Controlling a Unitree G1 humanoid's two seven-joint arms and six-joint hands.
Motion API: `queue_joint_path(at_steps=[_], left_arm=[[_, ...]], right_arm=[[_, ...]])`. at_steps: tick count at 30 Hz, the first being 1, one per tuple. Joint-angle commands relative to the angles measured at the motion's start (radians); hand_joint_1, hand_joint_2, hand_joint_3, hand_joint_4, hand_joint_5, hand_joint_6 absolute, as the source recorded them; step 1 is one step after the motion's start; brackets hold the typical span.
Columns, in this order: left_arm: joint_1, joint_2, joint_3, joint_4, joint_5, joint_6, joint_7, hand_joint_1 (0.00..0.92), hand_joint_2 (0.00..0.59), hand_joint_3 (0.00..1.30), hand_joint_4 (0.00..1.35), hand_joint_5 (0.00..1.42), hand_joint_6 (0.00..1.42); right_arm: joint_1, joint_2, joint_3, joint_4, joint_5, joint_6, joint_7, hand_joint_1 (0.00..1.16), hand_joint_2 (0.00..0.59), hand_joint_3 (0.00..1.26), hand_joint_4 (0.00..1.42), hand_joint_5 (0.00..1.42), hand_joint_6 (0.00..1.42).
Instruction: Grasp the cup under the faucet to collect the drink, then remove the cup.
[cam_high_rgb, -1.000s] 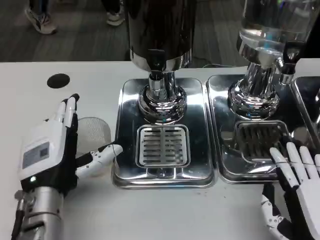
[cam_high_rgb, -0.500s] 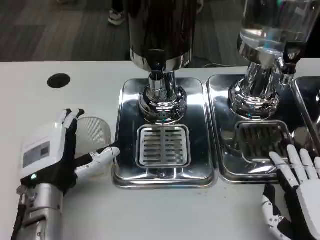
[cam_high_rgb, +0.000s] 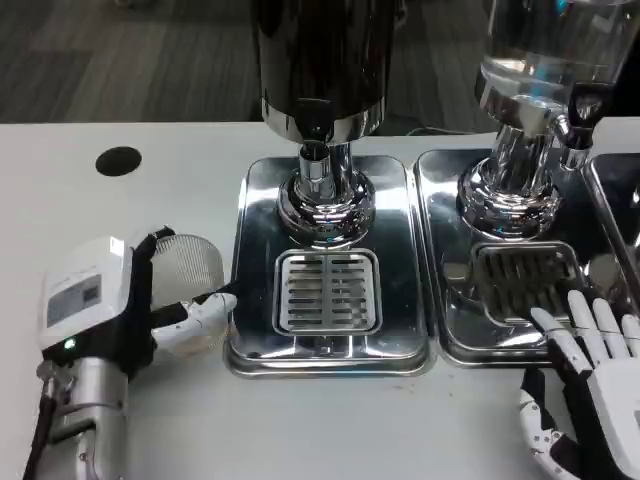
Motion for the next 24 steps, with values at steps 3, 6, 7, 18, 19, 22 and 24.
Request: queue_joint_path(at_steps=[3,6,7,18,19,22,24], left_arm=[[0.005,0.007,-0.014,0.002,0.008,0.03,-0.02,0.532,0.073,0.45,0.45,0.8,1.11],[0.009,0.01,-0.014,-0.004,0.01,0.032,-0.014,0.609,0.05,0.51,0.51,0.82,1.15],[0.011,0.01,-0.014,-0.007,0.01,0.032,-0.01,0.64,0.045,0.53,0.52,0.83,1.16],[0.033,0.003,-0.01,-0.044,0.018,0.019,0.052,0.678,0.017,0.63,0.61,0.85,1.2],[0.036,0.002,-0.01,-0.048,0.02,0.017,0.061,0.678,0.017,0.63,0.61,0.85,1.2],[0.043,0.002,-0.01,-0.06,0.022,0.012,0.081,0.677,0.016,0.64,0.61,0.85,1.2],[0.05,0.001,-0.012,-0.072,0.027,0.006,0.099,0.675,0.018,0.64,0.61,0.85,1.2]], right_arm=[[-0.011,0.001,-0.001,0.01,0.013,-0.015,0.002,0.25,0.573,0.24,0.0,0.0,0.0],[-0.012,0.001,0.001,0.007,0.012,-0.014,0.004,0.25,0.573,0.24,0.0,0.0,0.0],[-0.013,0.002,0.002,0.006,0.012,-0.014,0.005,0.25,0.573,0.24,0.0,0.0,0.0],[-0.014,0.006,0.007,0.009,0.013,-0.012,0.009,0.24,0.578,0.25,0.0,0.0,0.0],[-0.013,0.006,0.007,0.009,0.014,-0.013,0.009,0.24,0.579,0.25,0.0,0.0,0.0],[-0.012,0.005,0.006,0.01,0.017,-0.013,0.009,0.23,0.578,0.25,0.0,0.0,0.0],[-0.01,0.004,0.005,0.009,0.02,-0.014,0.01,0.23,0.577,0.25,0.0,0.0,0.0]])
